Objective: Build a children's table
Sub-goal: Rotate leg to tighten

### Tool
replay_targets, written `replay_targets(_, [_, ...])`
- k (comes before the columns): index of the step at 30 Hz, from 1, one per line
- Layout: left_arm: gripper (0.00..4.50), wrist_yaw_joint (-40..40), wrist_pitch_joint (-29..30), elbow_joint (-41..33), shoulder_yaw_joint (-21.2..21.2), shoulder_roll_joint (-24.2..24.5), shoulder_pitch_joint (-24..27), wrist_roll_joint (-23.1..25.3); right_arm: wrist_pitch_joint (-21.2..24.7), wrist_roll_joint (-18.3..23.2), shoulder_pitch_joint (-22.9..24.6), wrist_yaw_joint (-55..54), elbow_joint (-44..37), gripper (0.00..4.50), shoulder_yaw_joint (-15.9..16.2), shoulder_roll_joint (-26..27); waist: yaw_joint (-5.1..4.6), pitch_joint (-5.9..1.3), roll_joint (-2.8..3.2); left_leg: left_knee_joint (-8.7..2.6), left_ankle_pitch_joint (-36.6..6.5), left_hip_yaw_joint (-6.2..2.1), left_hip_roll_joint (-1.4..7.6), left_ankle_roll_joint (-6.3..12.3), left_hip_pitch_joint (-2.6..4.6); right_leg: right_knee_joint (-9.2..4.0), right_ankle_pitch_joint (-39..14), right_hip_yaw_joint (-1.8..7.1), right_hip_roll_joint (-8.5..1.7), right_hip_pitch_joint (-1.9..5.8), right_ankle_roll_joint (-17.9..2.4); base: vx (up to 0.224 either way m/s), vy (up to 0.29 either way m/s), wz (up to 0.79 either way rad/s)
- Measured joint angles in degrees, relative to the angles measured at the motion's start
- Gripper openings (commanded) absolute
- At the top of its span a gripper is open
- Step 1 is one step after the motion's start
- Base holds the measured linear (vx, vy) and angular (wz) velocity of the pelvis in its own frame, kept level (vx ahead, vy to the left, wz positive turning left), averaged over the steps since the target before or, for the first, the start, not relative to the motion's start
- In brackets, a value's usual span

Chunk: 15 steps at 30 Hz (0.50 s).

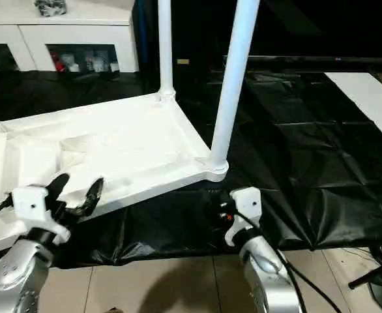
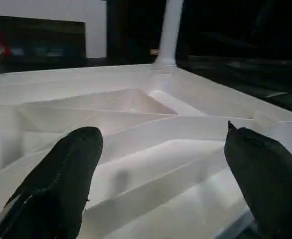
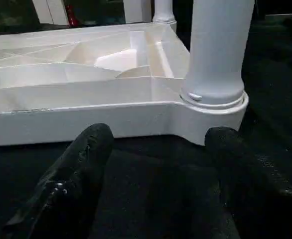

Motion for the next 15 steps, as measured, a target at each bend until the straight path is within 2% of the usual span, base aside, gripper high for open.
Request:
replay_targets(3, [4.43, -0.27, -1.28, 0.0, -0.76, -0.05, 0.24, 0.04, -0.03, -0.3, 0.0, -0.12, -0.05, 3.4, 0.37, 0.0, 0.04, 0.0, -0.01, 0.0, 0.0, 0.0, 0.0, 0.0, 0.0, 0.0, 0.0, 0.0, 0.0, 0.0, 0.0, 0.0, 0.0, 0.0])
replay_targets(15, [4.43, -2.87, -2.61, 0.0, -2.75, 1.4, 2.76, 0.3, -0.97, -0.53, 0.2, 1.45, 0.21, 3.4, 0.41, -1.68, 0.06, -0.11, -0.78, -0.01, 0.0, 0.0, 0.0, 0.0, -0.01, -0.01, -0.01, 0.0, 0.0, -0.01, 0.02, 0.0, 0.0, 0.0])
